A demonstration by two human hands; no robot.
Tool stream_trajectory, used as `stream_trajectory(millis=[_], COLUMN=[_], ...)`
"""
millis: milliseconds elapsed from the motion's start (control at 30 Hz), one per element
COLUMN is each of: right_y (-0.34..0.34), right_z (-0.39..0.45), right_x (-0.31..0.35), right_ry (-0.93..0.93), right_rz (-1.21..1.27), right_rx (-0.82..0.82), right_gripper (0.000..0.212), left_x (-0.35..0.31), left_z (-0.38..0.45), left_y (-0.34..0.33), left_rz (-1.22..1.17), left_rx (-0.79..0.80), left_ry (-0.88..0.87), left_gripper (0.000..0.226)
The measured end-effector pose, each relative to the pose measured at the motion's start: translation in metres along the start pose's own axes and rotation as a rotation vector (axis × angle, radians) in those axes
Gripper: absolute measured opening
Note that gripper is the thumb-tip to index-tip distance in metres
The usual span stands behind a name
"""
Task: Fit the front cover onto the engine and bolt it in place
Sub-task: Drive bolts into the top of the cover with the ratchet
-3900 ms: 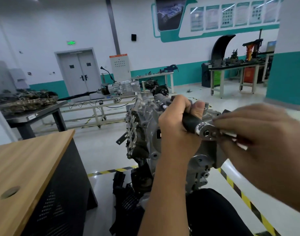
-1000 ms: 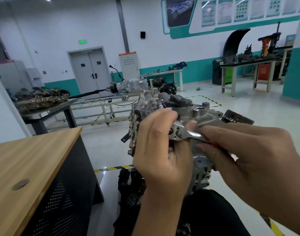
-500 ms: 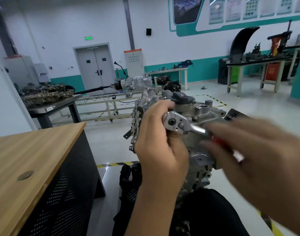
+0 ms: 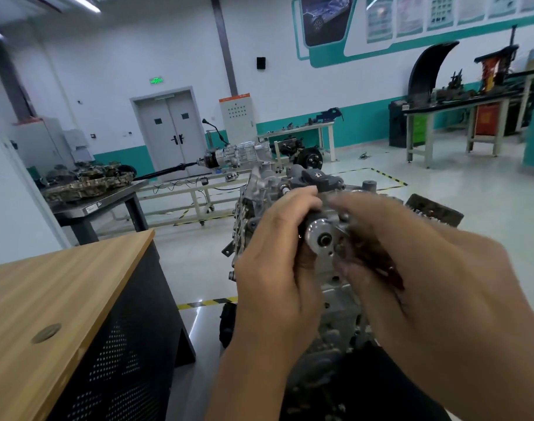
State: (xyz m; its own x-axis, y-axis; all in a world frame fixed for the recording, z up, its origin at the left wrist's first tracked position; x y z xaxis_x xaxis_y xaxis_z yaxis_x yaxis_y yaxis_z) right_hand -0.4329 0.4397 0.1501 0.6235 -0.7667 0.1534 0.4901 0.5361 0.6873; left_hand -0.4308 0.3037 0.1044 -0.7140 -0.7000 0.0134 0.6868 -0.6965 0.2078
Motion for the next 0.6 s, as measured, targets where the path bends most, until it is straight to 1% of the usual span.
stream_trajectory(millis=[33,67,100,133,167,200,233,267,300,333,367,400,467,533,600], right_y=[-0.003,-0.005,-0.009,-0.007,-0.008,-0.008,-0.013,-0.018,-0.021,-0.020,-0.019,-0.017,-0.016,-0.018,-0.023], right_z=[0.004,-0.001,-0.009,-0.015,-0.013,-0.018,-0.016,-0.020,-0.017,-0.014,-0.012,-0.010,-0.009,-0.011,-0.014], right_x=[-0.008,-0.001,0.000,-0.004,-0.011,-0.013,-0.008,-0.002,-0.003,-0.002,0.000,0.003,0.011,0.019,0.026], right_ry=[0.016,-0.008,0.035,0.058,0.078,0.098,0.100,0.081,0.048,0.000,-0.041,-0.094,-0.199,-0.312,-0.355], right_rz=[0.125,0.200,0.203,0.201,0.196,0.160,0.166,0.178,0.227,0.253,0.284,0.309,0.370,0.399,0.396], right_rx=[0.042,0.063,-0.012,-0.099,-0.149,-0.187,-0.145,-0.155,-0.173,-0.199,-0.233,-0.266,-0.291,-0.308,-0.322], right_gripper=[0.030,0.031,0.033,0.033,0.034,0.035,0.035,0.031,0.023,0.013,0.010,0.015,0.021,0.024,0.027], left_x=[0.000,0.003,0.008,0.016,0.026,0.038,0.051,0.066,0.079,0.092,0.103,0.112,0.124,0.132,0.136], left_z=[0.000,-0.002,-0.001,-0.001,0.001,0.005,0.012,0.019,0.029,0.039,0.047,0.053,0.054,0.048,0.041], left_y=[0.004,0.009,0.013,0.018,0.025,0.031,0.036,0.034,0.029,0.019,0.009,-0.001,-0.011,-0.014,-0.015], left_rz=[0.001,-0.038,-0.059,-0.031,0.043,0.137,0.248,0.308,0.278,0.178,0.050,-0.060,-0.189,-0.244,-0.270], left_rx=[0.038,0.079,0.118,0.156,0.159,0.125,0.077,0.054,0.061,0.082,0.138,0.194,0.237,0.209,0.157], left_ry=[0.004,-0.009,-0.006,0.015,0.101,0.217,0.335,0.432,0.524,0.620,0.718,0.785,0.853,0.846,0.819], left_gripper=[0.029,0.032,0.037,0.046,0.058,0.067,0.068,0.060,0.049,0.037,0.026,0.022,0.021,0.017,0.016])
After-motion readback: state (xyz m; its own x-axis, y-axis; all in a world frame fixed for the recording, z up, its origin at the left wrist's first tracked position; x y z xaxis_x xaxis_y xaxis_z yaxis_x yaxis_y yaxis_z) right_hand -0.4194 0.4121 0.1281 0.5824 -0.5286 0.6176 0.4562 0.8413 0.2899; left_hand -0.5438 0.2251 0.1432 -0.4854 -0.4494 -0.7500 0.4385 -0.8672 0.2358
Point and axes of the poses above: each hand's wrist, its own z-axis towards the middle knuckle, its own y-axis out of the back of the hand, x = y × z, the point moved 1 cm from there along z, towards the middle knuckle, and after that the axes turned 14 degrees about -y, right-handed, at the moved point
